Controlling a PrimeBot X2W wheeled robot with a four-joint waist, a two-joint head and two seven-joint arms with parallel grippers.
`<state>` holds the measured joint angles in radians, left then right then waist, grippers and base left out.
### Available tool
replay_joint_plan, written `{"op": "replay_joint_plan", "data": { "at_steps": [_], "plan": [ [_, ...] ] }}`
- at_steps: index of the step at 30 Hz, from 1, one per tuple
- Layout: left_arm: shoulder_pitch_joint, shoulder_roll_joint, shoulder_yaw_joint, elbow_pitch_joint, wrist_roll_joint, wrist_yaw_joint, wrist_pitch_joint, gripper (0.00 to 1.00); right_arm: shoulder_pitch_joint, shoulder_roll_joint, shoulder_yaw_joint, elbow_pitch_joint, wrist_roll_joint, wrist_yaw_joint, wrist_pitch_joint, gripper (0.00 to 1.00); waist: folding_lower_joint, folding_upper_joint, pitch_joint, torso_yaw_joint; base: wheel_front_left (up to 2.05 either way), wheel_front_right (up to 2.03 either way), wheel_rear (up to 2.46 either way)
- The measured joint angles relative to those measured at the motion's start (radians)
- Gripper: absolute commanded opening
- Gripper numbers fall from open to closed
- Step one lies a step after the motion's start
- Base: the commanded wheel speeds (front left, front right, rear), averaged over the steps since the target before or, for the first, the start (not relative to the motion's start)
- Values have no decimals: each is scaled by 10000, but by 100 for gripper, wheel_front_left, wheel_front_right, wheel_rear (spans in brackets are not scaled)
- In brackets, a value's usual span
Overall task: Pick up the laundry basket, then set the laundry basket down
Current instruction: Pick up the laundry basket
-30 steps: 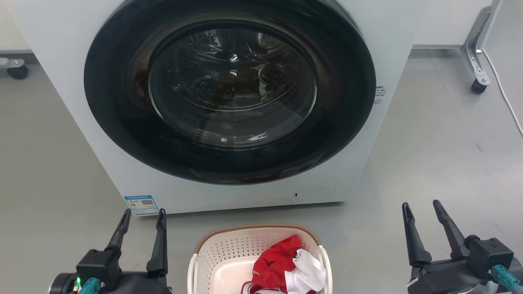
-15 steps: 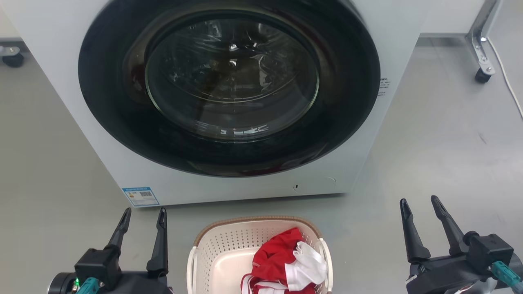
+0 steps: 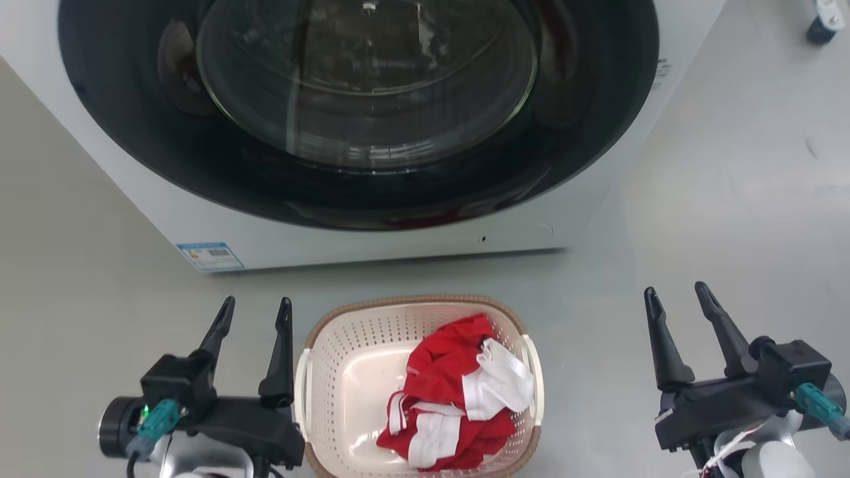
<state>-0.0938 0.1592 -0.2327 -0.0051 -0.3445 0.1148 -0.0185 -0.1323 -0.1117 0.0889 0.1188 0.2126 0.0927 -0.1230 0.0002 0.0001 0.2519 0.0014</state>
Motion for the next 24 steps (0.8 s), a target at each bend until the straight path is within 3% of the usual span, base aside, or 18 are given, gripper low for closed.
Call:
{"op": "replay_joint_plan", "data": {
  "at_steps": [13, 24],
  "plan": [
    [-1672, -171, -159, 1494, -171, -196, 717, 100, -1452, 19, 349, 892, 50, 42, 441, 100, 1, 0, 1742, -49, 0, 0, 0],
    [-3507, -337, -119, 3653, -445, -644, 1229, 100, -2934, 105, 794, 2165, 75, 130, 790, 100, 1, 1, 3684, -6, 0, 0, 0]
  ]
}}
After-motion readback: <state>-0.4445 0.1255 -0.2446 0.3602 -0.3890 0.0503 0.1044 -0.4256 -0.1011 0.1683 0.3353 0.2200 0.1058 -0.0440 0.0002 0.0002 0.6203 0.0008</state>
